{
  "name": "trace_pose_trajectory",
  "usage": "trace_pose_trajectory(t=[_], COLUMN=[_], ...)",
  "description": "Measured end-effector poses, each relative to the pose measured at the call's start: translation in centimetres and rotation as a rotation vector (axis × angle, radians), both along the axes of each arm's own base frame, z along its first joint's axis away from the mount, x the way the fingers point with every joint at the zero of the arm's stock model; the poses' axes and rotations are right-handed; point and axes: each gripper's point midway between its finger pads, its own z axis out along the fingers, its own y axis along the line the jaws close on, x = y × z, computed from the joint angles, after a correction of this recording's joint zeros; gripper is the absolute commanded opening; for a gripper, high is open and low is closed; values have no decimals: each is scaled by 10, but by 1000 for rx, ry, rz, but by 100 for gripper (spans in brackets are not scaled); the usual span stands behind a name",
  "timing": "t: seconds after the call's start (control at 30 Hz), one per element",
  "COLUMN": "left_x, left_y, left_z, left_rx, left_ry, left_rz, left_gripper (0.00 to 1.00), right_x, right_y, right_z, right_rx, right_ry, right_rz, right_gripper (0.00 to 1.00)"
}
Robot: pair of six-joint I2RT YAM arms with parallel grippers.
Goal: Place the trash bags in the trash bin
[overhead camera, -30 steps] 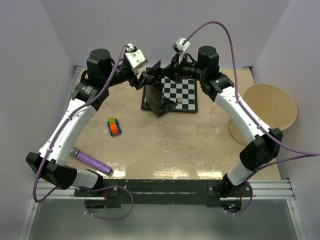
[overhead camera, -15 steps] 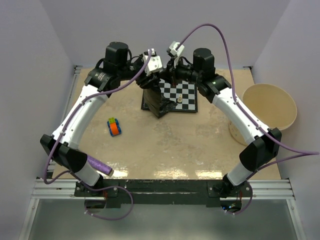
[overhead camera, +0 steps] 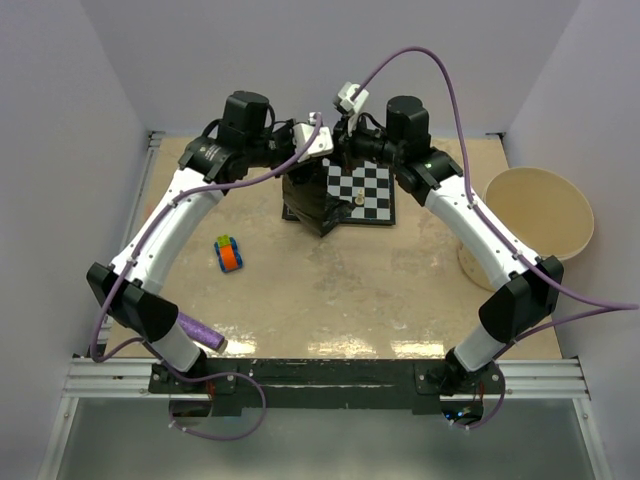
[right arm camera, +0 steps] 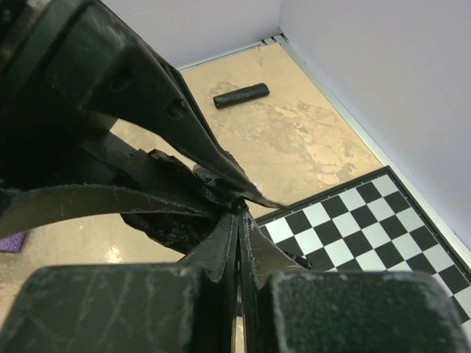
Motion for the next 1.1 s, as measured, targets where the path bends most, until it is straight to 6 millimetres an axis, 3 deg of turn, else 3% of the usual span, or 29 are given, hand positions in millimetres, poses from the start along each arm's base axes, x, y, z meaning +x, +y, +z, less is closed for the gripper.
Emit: trace_pose_trajectory(t=[0.2,0.27,0.37,0.47,0.5,0.57,0.63,0.73,0.9,1.1], left_x=[0,-4,-10,-14,-15,-17,-18,-19,-31,-39], left_y=[10,11,9,5,4,2,1,2,10,19], left_z=[16,21,25,23,21,19,17,12,15,46], left_rx=[-4,-6,-5,6,11,17,17,15,-8,-80], left_ry=[-66,-84,-100,-108,-104,-100,-98,-98,-133,-226], left_rz=[47,54,43,24,19,12,10,13,20,55], left_gripper=[34,26,0,0,0,0,0,0,0,0], right_x=[0,0,-1,-1,-1,-2,-3,-4,-6,-9], right_y=[0,0,0,1,1,2,3,4,4,7], right_z=[0,0,0,1,1,1,-1,-12,-29,-25], right_rx=[2,5,10,16,18,26,35,40,29,55], right_ry=[4,7,15,23,25,37,54,93,142,163], right_rz=[-1,-2,-3,-4,-4,-2,-1,-3,-5,15], right_gripper=[0,0,0,0,4,35,53,63,60,6])
